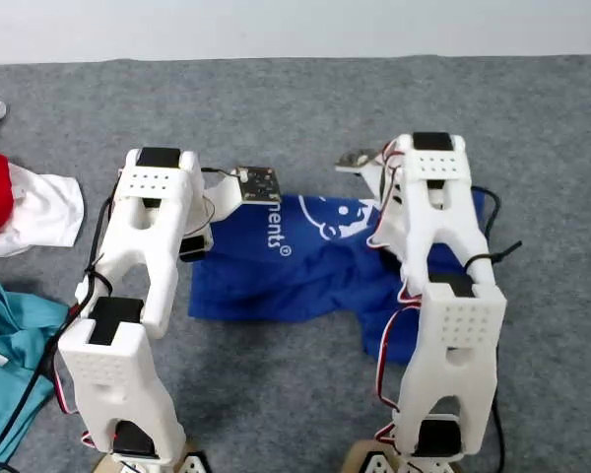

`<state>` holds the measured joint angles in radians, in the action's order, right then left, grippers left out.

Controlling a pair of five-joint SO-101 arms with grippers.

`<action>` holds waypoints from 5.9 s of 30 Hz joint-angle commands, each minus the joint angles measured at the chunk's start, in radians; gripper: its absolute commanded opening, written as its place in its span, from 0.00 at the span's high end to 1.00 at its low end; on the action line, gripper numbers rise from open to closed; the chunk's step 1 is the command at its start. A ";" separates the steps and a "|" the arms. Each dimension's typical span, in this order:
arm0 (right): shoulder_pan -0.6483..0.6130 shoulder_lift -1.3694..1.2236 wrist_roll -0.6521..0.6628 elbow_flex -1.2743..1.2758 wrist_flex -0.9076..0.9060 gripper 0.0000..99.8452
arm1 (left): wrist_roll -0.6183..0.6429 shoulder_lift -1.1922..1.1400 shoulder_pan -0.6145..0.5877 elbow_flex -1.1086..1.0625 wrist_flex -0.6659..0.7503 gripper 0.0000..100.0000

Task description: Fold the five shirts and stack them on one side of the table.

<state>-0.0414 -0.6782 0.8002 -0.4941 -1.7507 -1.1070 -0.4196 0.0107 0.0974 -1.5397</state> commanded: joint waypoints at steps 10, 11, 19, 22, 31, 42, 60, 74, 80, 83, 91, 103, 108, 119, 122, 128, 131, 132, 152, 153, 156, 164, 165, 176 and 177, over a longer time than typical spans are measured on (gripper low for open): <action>-0.010 0.320 0.092 0.241 -0.044 0.97 | 0.006 0.061 0.031 0.002 0.012 0.97; -0.012 0.348 0.097 0.284 -0.044 0.97 | 0.006 0.061 0.031 0.002 0.012 0.97; -0.004 0.524 0.150 0.565 -0.042 0.97 | 0.006 0.061 0.031 0.004 0.012 0.97; 0.005 0.550 0.178 0.620 -0.041 0.97 | 0.006 0.061 0.031 0.004 0.012 0.97; 0.133 0.552 0.292 0.651 -0.042 0.97 | 0.006 0.061 0.031 0.004 0.012 0.97; 0.079 0.449 0.292 0.674 -0.042 0.91 | 0.006 0.061 0.043 0.004 0.012 0.97; 0.065 0.746 0.212 0.601 -0.042 0.72 | 0.071 0.072 0.035 0.065 -0.063 0.97; 0.073 0.960 -0.400 0.608 -0.038 0.73 | 0.724 0.075 0.026 0.317 -0.213 0.97; 0.093 0.957 -0.575 0.628 0.085 0.93 | 1.076 0.170 -0.075 0.326 -0.213 1.00; 0.127 0.957 -0.626 0.695 0.222 0.99 | 1.100 0.232 -0.084 0.326 -0.213 1.00; 0.150 0.957 -0.643 0.970 0.634 0.98 | 1.102 0.315 -0.049 0.326 -0.213 1.00; 0.148 0.568 -0.641 0.876 0.967 0.98 | 1.100 0.316 -0.089 0.295 -0.215 1.00; 0.142 0.320 -0.641 0.654 0.928 0.98 | 1.099 0.316 -0.098 0.220 -0.213 1.00; 0.136 0.234 -0.575 0.322 0.616 0.97 | 1.099 0.318 -0.100 0.211 -0.213 1.00; 0.124 0.234 -0.578 0.305 0.568 0.97 | 1.099 0.318 -0.100 0.211 -0.213 1.00; 0.120 0.163 -0.578 0.305 0.562 0.97 | 1.097 0.318 -0.100 0.211 -0.213 1.00; 0.113 0.228 -0.580 0.292 0.476 0.97 | 1.097 0.318 -0.100 0.211 -0.213 1.00; 0.108 0.262 -0.582 0.290 0.455 0.97 | 1.097 0.318 -0.100 0.211 -0.213 1.00; 0.217 0.728 -0.252 0.298 -0.031 0.98 | 1.097 0.318 -0.098 0.211 -0.213 1.00; 0.239 0.743 -0.215 0.307 -0.035 0.98 | 1.097 0.318 -0.098 0.211 -0.213 1.00; 0.297 0.783 -0.092 0.385 -0.030 0.98 | 1.097 0.318 -0.098 0.209 -0.215 1.00; 0.513 0.901 0.074 0.667 0.045 0.99 | 1.022 0.318 -0.046 0.206 -0.215 1.00; 0.550 0.924 0.089 0.698 0.058 0.99 | 0.997 0.321 -0.020 0.206 -0.215 1.00; 0.898 1.250 0.106 0.936 0.107 0.99 | 0.819 0.319 0.402 0.211 -0.212 0.99; 0.921 1.283 0.104 0.956 0.108 0.99 | 0.813 0.307 0.434 0.211 -0.212 0.98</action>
<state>0.8117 0.4987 0.8999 0.4404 -1.6571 -0.2662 -0.1281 0.3514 0.3000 -1.7254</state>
